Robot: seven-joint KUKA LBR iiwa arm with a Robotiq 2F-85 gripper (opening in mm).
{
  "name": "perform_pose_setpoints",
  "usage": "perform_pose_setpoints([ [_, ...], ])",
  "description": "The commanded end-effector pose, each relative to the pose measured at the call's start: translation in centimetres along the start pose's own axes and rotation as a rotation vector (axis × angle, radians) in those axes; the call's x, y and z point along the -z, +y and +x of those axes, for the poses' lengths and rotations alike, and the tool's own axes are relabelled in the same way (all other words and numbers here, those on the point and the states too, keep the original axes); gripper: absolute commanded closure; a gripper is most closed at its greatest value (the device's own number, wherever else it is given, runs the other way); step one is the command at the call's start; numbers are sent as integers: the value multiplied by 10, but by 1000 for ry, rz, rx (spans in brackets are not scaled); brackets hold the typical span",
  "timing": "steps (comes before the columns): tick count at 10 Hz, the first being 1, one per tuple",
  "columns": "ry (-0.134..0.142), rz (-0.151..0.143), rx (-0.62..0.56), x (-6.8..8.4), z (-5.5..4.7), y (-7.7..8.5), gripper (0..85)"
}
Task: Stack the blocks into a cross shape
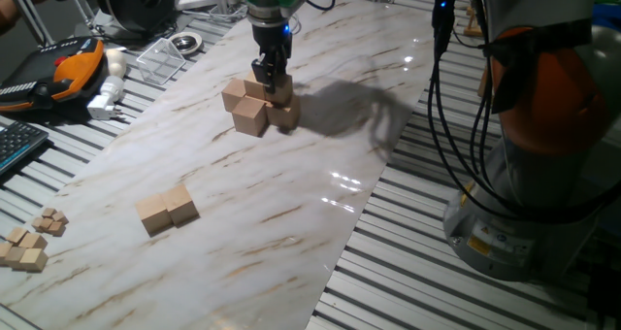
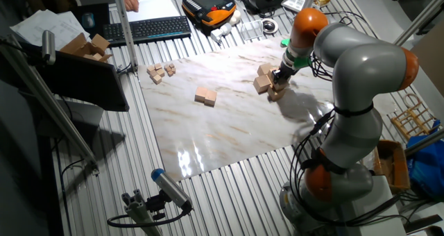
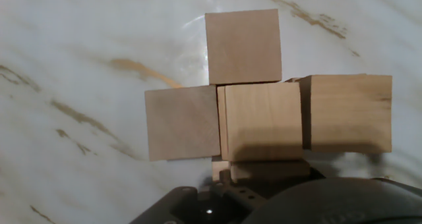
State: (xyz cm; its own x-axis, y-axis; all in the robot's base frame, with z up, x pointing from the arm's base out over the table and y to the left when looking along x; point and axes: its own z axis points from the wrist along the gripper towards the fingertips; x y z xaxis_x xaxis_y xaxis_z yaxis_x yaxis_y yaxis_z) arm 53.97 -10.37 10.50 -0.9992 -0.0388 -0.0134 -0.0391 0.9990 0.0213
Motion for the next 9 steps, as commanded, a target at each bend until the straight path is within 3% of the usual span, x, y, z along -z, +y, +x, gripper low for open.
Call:
perform_pose_setpoints([
  [1, 2, 5, 5, 0, 0, 0, 850],
  [4, -4, 8, 8, -2, 2, 2, 850],
  [5, -4, 8, 9, -2, 2, 2, 680],
  [9, 4, 15, 18, -2, 1, 2, 680],
])
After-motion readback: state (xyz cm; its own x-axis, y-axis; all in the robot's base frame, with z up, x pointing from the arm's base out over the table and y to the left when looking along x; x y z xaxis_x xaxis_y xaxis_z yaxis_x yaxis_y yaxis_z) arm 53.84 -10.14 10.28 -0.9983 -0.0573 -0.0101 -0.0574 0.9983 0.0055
